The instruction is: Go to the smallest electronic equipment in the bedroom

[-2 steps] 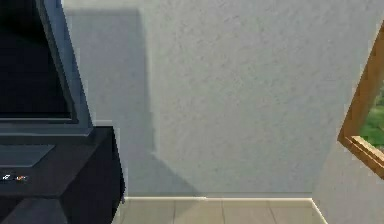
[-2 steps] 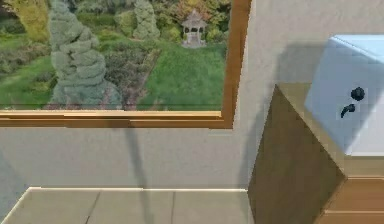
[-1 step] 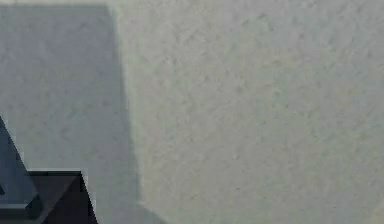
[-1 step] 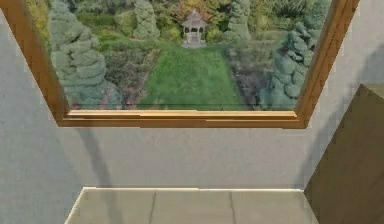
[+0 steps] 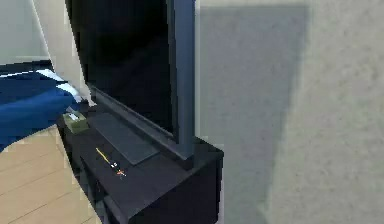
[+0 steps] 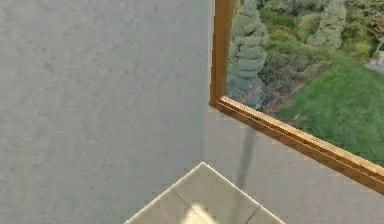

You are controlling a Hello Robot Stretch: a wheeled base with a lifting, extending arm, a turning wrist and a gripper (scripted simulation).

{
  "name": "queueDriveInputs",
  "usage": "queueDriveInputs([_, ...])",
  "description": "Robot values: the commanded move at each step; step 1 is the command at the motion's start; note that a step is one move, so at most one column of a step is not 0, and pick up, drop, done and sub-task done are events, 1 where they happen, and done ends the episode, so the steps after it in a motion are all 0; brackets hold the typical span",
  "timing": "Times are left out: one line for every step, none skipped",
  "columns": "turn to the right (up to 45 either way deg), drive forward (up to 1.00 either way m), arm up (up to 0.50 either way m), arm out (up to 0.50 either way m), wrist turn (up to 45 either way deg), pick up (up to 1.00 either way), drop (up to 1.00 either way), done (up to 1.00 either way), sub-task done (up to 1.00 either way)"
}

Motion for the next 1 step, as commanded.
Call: queueDriveInputs([-45.0, 0.00, 0.00, 0.00, 0.0, 0.00, 0.00, 0.00, 0.00])
